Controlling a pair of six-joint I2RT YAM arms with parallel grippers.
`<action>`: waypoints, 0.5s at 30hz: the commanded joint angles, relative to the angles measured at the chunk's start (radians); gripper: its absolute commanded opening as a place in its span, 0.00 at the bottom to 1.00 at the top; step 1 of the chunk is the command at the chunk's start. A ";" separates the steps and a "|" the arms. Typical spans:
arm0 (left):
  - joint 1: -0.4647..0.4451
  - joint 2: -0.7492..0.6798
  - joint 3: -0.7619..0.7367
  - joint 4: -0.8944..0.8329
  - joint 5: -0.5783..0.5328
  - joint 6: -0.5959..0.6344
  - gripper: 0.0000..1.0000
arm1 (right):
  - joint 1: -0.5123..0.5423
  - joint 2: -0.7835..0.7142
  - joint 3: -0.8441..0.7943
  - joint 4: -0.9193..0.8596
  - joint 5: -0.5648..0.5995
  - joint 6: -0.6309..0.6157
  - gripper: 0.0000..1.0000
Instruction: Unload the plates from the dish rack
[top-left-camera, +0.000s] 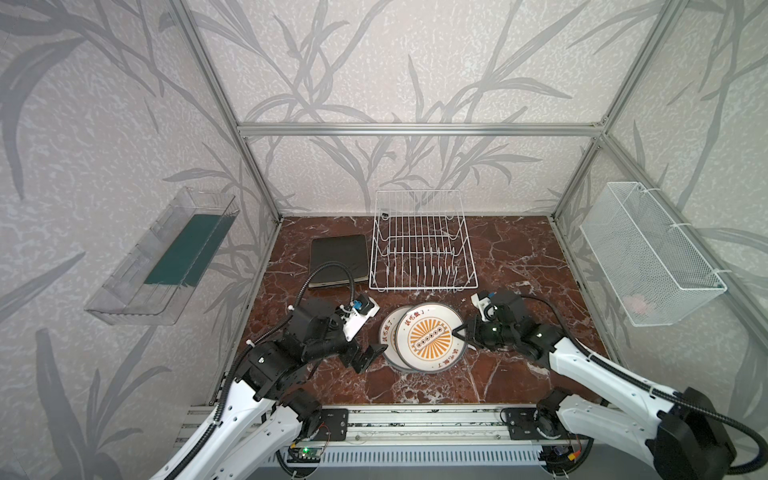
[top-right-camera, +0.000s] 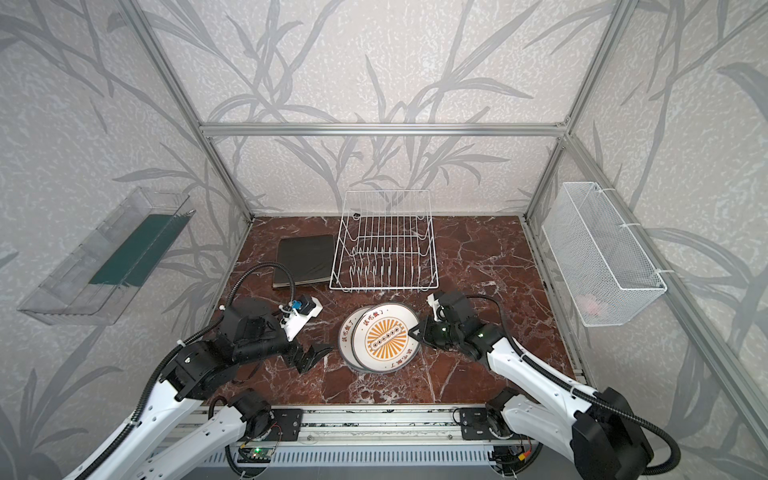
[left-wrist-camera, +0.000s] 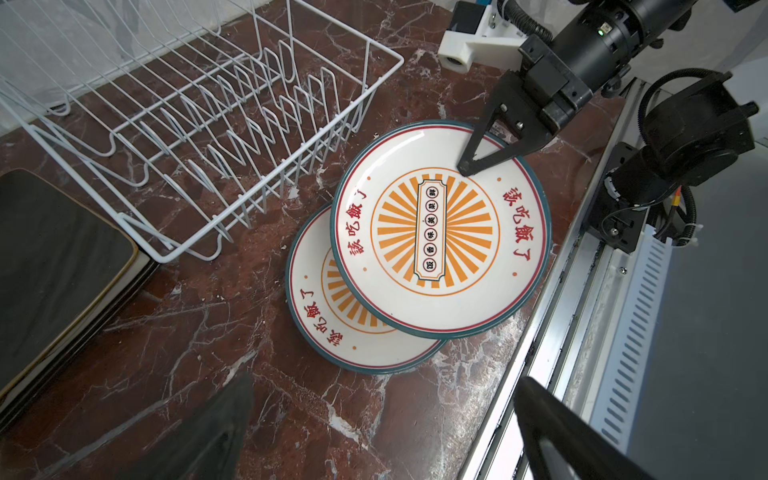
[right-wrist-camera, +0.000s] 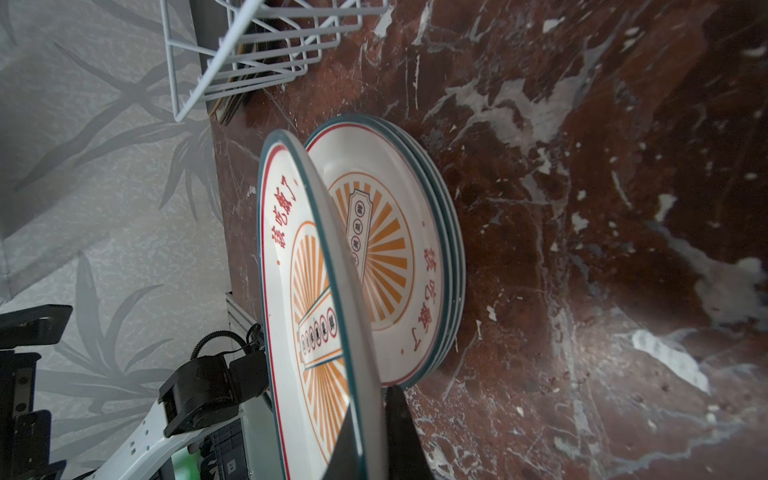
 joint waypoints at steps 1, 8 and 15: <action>0.007 0.006 -0.012 0.005 -0.025 0.024 0.99 | 0.012 0.044 0.031 0.120 -0.005 0.021 0.00; 0.010 0.009 -0.028 0.070 -0.067 0.007 0.99 | 0.028 0.154 0.032 0.213 -0.010 0.048 0.00; 0.010 0.039 -0.034 0.065 -0.097 0.009 0.99 | 0.041 0.206 0.039 0.241 -0.014 0.051 0.05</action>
